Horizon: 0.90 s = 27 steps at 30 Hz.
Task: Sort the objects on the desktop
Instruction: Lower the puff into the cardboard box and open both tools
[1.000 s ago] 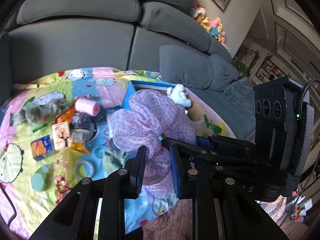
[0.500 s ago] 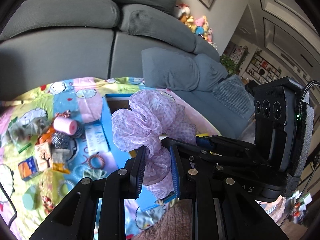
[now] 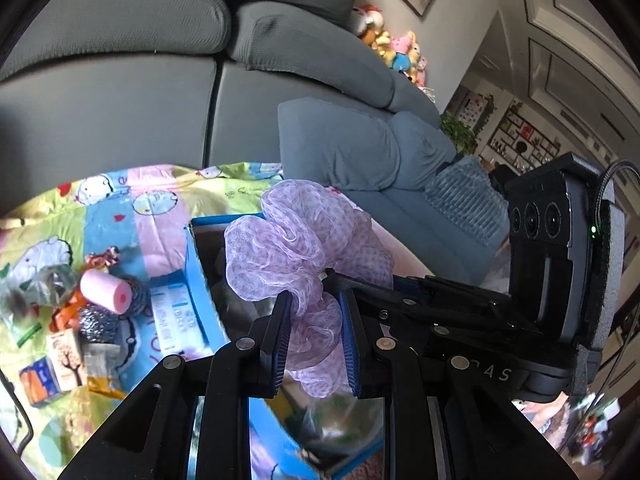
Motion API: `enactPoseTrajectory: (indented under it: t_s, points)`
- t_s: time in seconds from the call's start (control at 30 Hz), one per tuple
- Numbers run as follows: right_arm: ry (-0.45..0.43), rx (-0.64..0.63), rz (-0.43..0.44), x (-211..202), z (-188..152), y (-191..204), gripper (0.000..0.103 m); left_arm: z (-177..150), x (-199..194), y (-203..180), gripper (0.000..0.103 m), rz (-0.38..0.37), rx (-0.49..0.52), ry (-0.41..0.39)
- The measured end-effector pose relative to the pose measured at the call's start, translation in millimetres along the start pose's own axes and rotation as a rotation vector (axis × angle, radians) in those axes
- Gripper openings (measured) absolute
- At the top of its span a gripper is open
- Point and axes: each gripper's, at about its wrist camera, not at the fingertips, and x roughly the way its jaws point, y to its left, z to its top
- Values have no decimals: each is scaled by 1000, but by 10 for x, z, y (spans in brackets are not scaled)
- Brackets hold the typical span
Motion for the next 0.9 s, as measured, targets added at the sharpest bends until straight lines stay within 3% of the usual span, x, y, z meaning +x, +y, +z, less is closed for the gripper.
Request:
enactPoseTrajectory:
  t_s: [0.23,0.53,0.9]
  points:
    - [40,22,-20,293,131,-204,29,121,295,129,22,23,-17,27]
    - [164,73,-53,711,261,-510,29,190,748,425,23,30,-110,110]
    - [277,119,-93,1124,298,-746,29,174,1060,602,23,106,-158,173]
